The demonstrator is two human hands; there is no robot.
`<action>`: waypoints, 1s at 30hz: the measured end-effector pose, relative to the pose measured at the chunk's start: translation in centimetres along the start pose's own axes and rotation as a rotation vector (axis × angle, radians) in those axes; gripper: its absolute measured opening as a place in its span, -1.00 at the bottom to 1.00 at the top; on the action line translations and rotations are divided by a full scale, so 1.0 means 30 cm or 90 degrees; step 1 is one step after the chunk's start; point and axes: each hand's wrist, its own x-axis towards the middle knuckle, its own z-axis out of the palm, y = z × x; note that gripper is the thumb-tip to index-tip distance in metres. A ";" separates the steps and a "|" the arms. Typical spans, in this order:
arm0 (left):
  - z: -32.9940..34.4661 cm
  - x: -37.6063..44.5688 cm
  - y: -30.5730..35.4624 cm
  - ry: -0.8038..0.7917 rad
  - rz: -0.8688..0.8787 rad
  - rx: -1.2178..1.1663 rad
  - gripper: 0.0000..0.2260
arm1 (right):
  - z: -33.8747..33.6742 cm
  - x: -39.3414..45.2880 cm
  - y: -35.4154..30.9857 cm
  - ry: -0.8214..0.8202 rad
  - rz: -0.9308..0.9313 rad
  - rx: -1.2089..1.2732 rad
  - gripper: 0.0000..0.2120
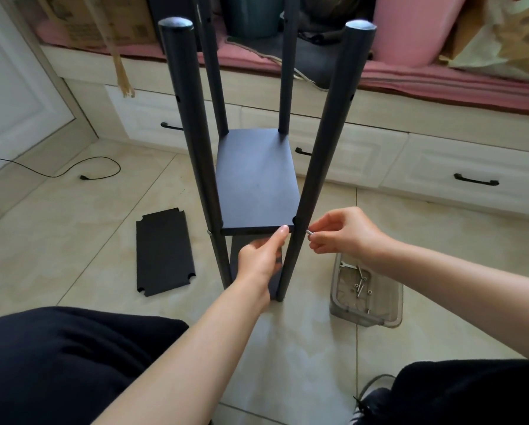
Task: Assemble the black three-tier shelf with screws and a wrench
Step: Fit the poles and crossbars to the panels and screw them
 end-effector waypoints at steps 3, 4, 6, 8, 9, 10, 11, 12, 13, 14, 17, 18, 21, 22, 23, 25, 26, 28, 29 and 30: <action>0.027 0.021 -0.007 -0.022 -0.017 -0.084 -0.87 | -0.001 0.002 0.002 0.002 -0.009 0.006 -0.92; 0.035 0.028 -0.011 -0.022 -0.018 -0.113 -0.88 | -0.001 0.003 0.004 0.000 -0.008 0.013 -0.91; 0.048 0.042 -0.018 -0.028 -0.008 -0.175 -0.92 | -0.001 0.003 0.009 -0.001 -0.006 0.026 -0.90; 0.058 0.055 -0.023 -0.056 0.000 -0.218 -0.93 | -0.003 0.001 0.015 0.001 -0.003 0.042 -0.90; 0.060 0.061 -0.025 -0.065 0.001 -0.224 -0.93 | -0.003 -0.001 0.018 0.004 -0.003 0.051 -0.90; 0.060 0.066 -0.026 -0.071 0.003 -0.221 -0.91 | -0.003 -0.004 0.021 0.007 -0.002 0.059 -0.90; 0.059 0.070 -0.027 -0.073 0.004 -0.215 -0.90 | -0.002 -0.007 0.024 0.010 0.001 0.068 -0.90; 0.057 0.076 -0.028 -0.074 0.005 -0.210 -0.89 | 0.000 -0.009 0.027 0.013 0.005 0.077 -0.90; 0.054 0.082 -0.030 -0.076 0.008 -0.206 -0.89 | 0.002 -0.012 0.029 0.016 0.006 0.084 -0.89; 0.053 0.086 -0.032 -0.079 0.013 -0.203 -0.90 | 0.003 -0.013 0.032 0.018 0.003 0.087 -0.88; 0.050 0.095 -0.038 -0.091 0.027 -0.193 -0.91 | 0.009 -0.012 0.034 0.029 -0.018 0.078 -0.87; 0.050 0.097 -0.040 -0.096 0.029 -0.190 -0.91 | 0.010 -0.010 0.034 0.033 -0.023 0.072 -0.87; 0.045 0.098 -0.044 -0.113 0.034 -0.185 -0.88 | 0.014 -0.005 0.032 0.034 -0.029 0.068 -0.89; 0.043 0.100 -0.045 -0.116 0.036 -0.183 -0.87 | 0.014 -0.005 0.031 0.032 -0.029 0.069 -0.89; 0.041 0.102 -0.047 -0.117 0.036 -0.180 -0.86 | 0.013 -0.005 0.030 0.029 -0.029 0.069 -0.89; 0.039 0.105 -0.050 -0.116 0.036 -0.171 -0.83 | 0.010 -0.004 0.032 0.030 -0.032 0.062 -0.89; 0.038 0.106 -0.052 -0.116 0.037 -0.167 -0.82 | 0.008 -0.002 0.033 0.031 -0.037 0.053 -0.89; 0.037 0.109 -0.056 -0.118 0.039 -0.167 -0.82 | 0.003 0.003 0.034 0.034 -0.056 0.018 -0.89; 0.036 0.108 -0.056 -0.120 0.040 -0.170 -0.82 | 0.002 0.007 0.033 0.038 -0.072 -0.005 -0.89; 0.035 0.108 -0.055 -0.123 0.041 -0.171 -0.82 | 0.000 0.010 0.033 0.040 -0.087 -0.029 -0.88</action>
